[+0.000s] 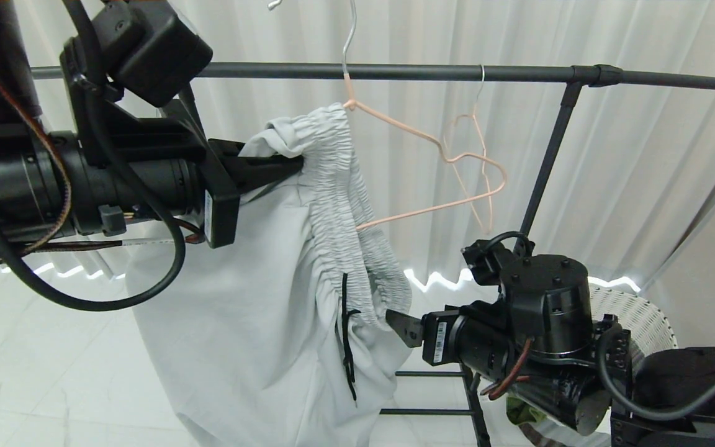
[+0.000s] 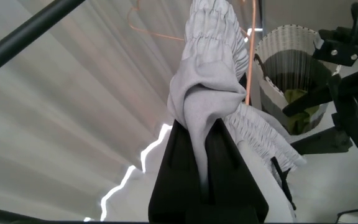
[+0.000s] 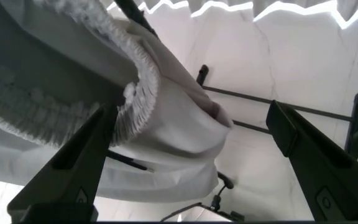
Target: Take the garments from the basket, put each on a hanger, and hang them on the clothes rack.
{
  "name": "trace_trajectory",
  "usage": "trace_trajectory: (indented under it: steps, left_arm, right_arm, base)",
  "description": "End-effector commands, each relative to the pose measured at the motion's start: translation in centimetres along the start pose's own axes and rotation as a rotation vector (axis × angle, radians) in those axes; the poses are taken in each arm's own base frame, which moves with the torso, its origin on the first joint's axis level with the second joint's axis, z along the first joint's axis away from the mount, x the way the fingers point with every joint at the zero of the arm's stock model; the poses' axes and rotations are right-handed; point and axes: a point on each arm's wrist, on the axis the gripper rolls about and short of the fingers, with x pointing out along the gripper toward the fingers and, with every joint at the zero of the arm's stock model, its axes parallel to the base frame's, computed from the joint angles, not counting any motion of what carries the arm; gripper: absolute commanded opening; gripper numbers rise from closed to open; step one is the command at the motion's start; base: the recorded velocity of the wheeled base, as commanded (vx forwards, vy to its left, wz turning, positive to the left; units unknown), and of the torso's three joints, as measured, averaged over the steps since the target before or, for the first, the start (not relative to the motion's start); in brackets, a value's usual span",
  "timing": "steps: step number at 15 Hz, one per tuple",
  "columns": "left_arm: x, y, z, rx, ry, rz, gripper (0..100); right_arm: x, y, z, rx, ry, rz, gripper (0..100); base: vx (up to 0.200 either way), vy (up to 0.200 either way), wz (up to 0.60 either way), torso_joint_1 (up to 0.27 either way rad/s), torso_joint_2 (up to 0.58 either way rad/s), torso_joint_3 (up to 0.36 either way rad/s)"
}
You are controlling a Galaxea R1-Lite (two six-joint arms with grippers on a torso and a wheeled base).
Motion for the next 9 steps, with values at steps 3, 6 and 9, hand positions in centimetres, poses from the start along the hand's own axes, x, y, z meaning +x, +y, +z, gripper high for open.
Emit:
trace_trajectory:
  steps: [3,6,9]
  left_arm:
    - [0.13,-0.30,0.16,0.003,-0.012,-0.010,0]
    - [0.15,-0.49,0.36,0.006,-0.019,-0.017,0]
    - [0.04,-0.60,0.54,0.008,-0.027,-0.020,0]
  right_arm:
    - [0.17,0.26,0.19,0.007,-0.029,0.020,100]
    - [0.32,0.34,0.14,0.010,-0.042,0.031,100]
    - [0.50,0.29,-0.05,0.007,-0.036,0.027,0]
  base:
    - [0.000,0.000,0.00,0.000,0.00,0.000]
    - [0.000,0.000,0.00,0.000,0.00,0.000]
    - [0.000,0.000,0.00,0.000,0.00,0.000]
